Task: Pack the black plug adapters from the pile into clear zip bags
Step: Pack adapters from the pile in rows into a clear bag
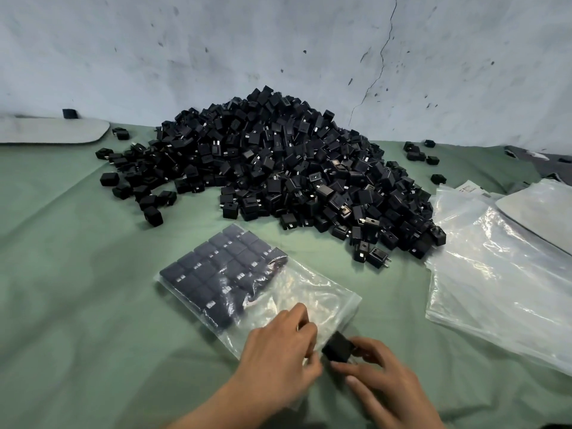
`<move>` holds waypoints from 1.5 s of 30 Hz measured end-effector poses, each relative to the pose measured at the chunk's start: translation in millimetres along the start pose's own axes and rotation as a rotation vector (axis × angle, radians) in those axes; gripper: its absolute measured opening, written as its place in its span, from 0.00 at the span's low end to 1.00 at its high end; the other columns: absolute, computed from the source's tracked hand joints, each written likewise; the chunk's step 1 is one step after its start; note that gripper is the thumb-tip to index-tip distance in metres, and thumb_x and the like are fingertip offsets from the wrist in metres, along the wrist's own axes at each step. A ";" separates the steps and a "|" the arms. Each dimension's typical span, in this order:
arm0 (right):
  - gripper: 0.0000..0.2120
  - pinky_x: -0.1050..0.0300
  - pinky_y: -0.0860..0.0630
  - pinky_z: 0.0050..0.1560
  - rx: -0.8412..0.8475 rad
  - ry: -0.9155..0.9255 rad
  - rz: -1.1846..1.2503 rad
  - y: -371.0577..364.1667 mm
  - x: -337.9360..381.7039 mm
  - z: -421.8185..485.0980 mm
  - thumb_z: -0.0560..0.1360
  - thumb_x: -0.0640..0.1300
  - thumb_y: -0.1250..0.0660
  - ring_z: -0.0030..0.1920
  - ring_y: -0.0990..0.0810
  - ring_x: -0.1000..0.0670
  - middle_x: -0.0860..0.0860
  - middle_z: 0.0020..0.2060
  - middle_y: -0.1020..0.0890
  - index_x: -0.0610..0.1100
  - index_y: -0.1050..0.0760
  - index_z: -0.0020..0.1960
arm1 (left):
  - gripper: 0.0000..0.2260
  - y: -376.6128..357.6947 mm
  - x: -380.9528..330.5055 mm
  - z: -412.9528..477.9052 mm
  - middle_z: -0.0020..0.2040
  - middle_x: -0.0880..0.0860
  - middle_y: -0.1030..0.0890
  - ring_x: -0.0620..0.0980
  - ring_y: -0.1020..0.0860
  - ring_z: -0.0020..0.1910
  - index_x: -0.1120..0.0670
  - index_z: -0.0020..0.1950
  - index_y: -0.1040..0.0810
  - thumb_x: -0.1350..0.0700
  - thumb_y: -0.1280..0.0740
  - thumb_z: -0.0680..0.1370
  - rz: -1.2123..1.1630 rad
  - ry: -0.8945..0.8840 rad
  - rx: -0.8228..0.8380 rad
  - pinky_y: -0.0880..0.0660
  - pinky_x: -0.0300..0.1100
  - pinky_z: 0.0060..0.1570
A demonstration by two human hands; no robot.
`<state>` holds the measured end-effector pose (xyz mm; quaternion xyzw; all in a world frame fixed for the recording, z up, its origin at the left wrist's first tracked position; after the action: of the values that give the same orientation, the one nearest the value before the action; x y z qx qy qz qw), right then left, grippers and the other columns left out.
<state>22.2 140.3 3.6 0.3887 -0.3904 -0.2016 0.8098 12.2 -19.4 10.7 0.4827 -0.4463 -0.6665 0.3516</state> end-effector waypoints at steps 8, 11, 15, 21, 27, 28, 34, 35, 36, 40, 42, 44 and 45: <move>0.09 0.53 0.26 0.50 0.114 0.131 0.240 -45.8 24.2 46.4 0.69 0.40 0.37 0.53 0.24 0.54 0.51 0.51 0.19 0.46 0.20 0.46 | 0.05 16.5 -16.6 -4.6 0.49 0.45 0.30 0.45 0.27 0.39 0.47 0.44 0.31 0.48 0.38 0.73 -0.094 -0.104 -0.140 0.33 0.39 0.33; 0.18 0.67 0.29 0.54 0.207 0.027 0.323 -58.6 28.2 63.0 0.69 0.46 0.42 0.53 0.28 0.62 0.59 0.48 0.24 0.58 0.32 0.57 | 0.05 23.8 -13.8 -6.3 0.51 0.44 0.29 0.46 0.24 0.40 0.48 0.43 0.32 0.47 0.39 0.74 -0.103 -0.079 -0.177 0.27 0.41 0.36; 0.18 0.68 0.30 0.60 0.216 0.225 0.170 -70.5 35.1 69.5 0.72 0.46 0.41 0.60 0.34 0.66 0.61 0.54 0.29 0.56 0.35 0.61 | 0.13 25.7 -6.5 -8.4 0.56 0.41 0.31 0.44 0.24 0.48 0.47 0.49 0.28 0.40 0.46 0.77 -0.225 -0.123 -0.103 0.24 0.43 0.49; 0.18 0.52 0.72 0.71 0.585 0.280 -0.110 -87.5 2.8 51.1 0.77 0.70 0.61 0.74 0.63 0.63 0.65 0.74 0.54 0.79 0.49 0.66 | 0.12 64.2 88.6 -7.0 0.56 0.48 0.22 0.44 0.27 0.60 0.54 0.57 0.20 0.53 0.39 0.78 -0.280 0.097 -0.382 0.34 0.38 0.61; 0.20 0.45 0.59 0.73 0.549 0.281 -0.192 -80.7 5.9 58.6 0.78 0.67 0.64 0.76 0.52 0.53 0.61 0.74 0.47 0.75 0.56 0.70 | 0.16 38.6 131.1 -7.6 0.69 0.40 0.30 0.38 0.43 0.74 0.48 0.70 0.28 0.56 0.42 0.83 -0.142 0.085 -0.189 0.54 0.39 0.74; 0.19 0.40 0.53 0.72 0.527 0.324 -0.241 -80.9 11.2 60.3 0.79 0.66 0.63 0.76 0.48 0.52 0.59 0.72 0.45 0.73 0.55 0.70 | 0.17 32.6 130.7 -7.3 0.71 0.38 0.34 0.35 0.47 0.75 0.46 0.72 0.32 0.53 0.44 0.83 -0.115 0.077 -0.142 0.57 0.40 0.75; 0.21 0.42 0.47 0.68 0.501 0.422 -0.493 -102.4 19.9 68.0 0.81 0.62 0.60 0.70 0.34 0.52 0.59 0.70 0.36 0.63 0.50 0.74 | 0.20 15.7 127.8 -6.3 0.76 0.37 0.41 0.36 0.53 0.75 0.40 0.75 0.38 0.43 0.51 0.83 -0.031 0.111 -0.052 0.67 0.40 0.73; 0.21 0.43 0.47 0.67 0.497 0.425 -0.505 -104.1 19.2 68.9 0.81 0.61 0.61 0.70 0.34 0.52 0.59 0.70 0.36 0.62 0.50 0.74 | 0.21 15.5 125.6 -6.0 0.76 0.38 0.41 0.37 0.53 0.76 0.40 0.75 0.37 0.41 0.52 0.82 -0.031 0.116 -0.052 0.67 0.41 0.72; 0.21 0.43 0.46 0.67 0.494 0.422 -0.518 -105.2 19.5 69.3 0.82 0.60 0.61 0.70 0.33 0.52 0.59 0.71 0.36 0.63 0.49 0.73 | 0.23 15.1 123.5 -6.3 0.76 0.39 0.42 0.37 0.54 0.76 0.40 0.75 0.37 0.40 0.53 0.81 -0.023 0.121 -0.054 0.68 0.42 0.73; 0.18 0.43 0.44 0.66 0.424 0.431 -0.511 -95.6 29.5 72.0 0.82 0.59 0.59 0.70 0.32 0.51 0.61 0.69 0.31 0.64 0.47 0.71 | 0.28 12.6 111.2 -8.8 0.77 0.39 0.45 0.39 0.61 0.76 0.40 0.76 0.38 0.36 0.57 0.78 0.045 0.080 -0.082 0.68 0.51 0.73; 0.17 0.44 0.47 0.73 0.388 0.463 -0.550 -86.0 25.9 68.7 0.82 0.59 0.54 0.72 0.37 0.52 0.63 0.67 0.30 0.66 0.44 0.70 | 0.26 13.4 102.9 -13.1 0.76 0.42 0.39 0.44 0.55 0.78 0.42 0.73 0.33 0.39 0.54 0.79 0.055 0.040 -0.135 0.63 0.56 0.73; 0.16 0.46 0.48 0.75 0.342 0.439 -0.475 -69.9 11.4 60.5 0.81 0.59 0.49 0.75 0.43 0.52 0.62 0.69 0.31 0.65 0.35 0.68 | 0.22 14.1 96.8 -16.9 0.71 0.45 0.29 0.50 0.43 0.76 0.46 0.69 0.25 0.43 0.47 0.79 0.062 -0.004 -0.192 0.53 0.58 0.71; 0.16 0.47 0.45 0.74 0.325 0.392 -0.362 -58.1 2.1 53.9 0.81 0.58 0.46 0.74 0.40 0.53 0.62 0.69 0.30 0.63 0.30 0.67 | 0.21 13.7 95.3 -17.8 0.69 0.46 0.27 0.51 0.40 0.75 0.47 0.67 0.23 0.44 0.46 0.79 0.071 -0.015 -0.219 0.50 0.58 0.69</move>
<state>-20.4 77.7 -19.9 0.6077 -0.1785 -0.1989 0.7478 2.4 -114.6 -10.3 0.4203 -0.3902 -0.7019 0.4224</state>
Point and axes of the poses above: each hand's wrist, its own z-axis towards the middle knuckle, its own y-axis out of the back of the hand, x = y × z, the point moved 6 cm from there along z, towards the middle knuckle
